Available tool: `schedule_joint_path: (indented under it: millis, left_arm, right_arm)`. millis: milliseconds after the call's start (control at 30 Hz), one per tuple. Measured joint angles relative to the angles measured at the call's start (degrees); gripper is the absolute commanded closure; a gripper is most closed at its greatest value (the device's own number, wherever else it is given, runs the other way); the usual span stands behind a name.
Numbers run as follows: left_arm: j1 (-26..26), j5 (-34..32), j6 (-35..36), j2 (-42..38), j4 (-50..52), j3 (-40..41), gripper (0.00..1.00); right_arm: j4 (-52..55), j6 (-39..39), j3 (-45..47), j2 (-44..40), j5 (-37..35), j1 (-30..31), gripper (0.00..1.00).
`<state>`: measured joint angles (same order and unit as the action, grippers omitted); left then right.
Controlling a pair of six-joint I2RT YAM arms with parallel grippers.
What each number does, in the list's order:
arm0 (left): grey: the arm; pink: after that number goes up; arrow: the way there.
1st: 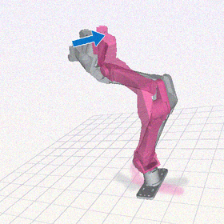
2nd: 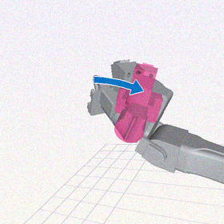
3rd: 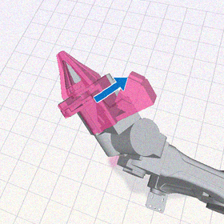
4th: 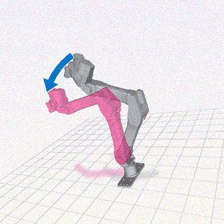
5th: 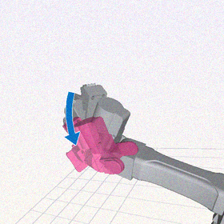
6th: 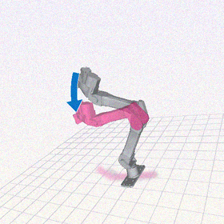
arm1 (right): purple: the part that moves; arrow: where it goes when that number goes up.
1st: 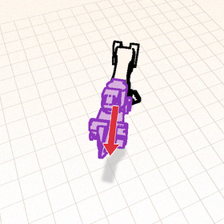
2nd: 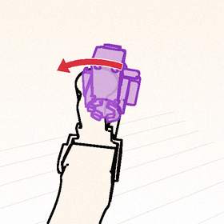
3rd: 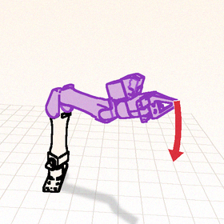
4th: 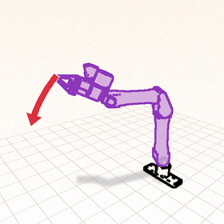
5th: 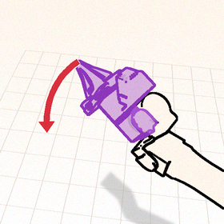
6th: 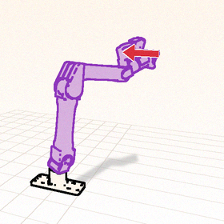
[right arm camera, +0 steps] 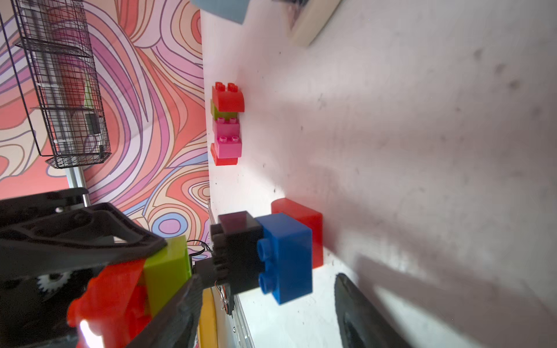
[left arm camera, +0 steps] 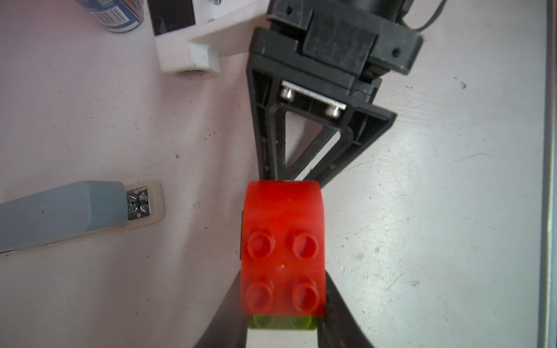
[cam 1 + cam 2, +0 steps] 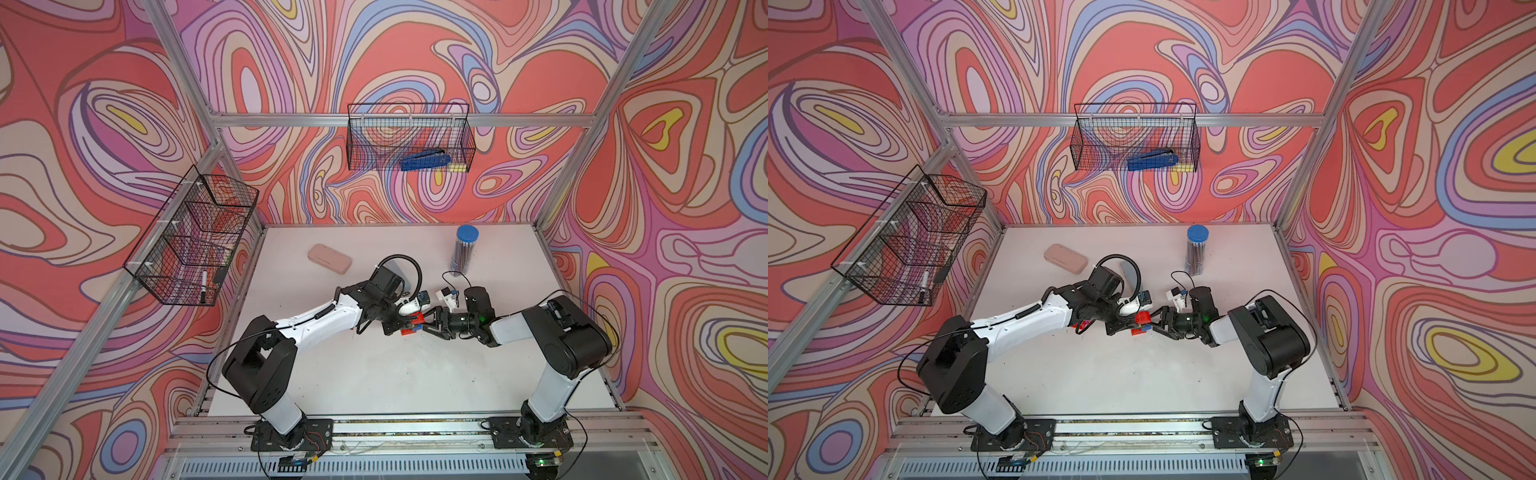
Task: Assemble the letter s with lego
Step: Assemble the lego brick with the lego brick.
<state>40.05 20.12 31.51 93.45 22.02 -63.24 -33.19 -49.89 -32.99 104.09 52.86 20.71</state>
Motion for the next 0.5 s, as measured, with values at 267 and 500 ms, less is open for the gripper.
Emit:
schedule_joint_path:
  millis: [267, 500]
  left_arm:
    - [-0.1, -0.2, 1.4, 0.4, 0.0, 0.0, 0.79]
    - [-0.8, -0.5, 2.2, 1.0, 0.0, 0.0, 0.79]
  right_arm:
    - [-1.4, -0.2, -0.7, 2.1, 1.9, 0.0, 0.30]
    - [-4.1, -1.0, -0.7, 3.3, 2.5, 0.0, 0.30]
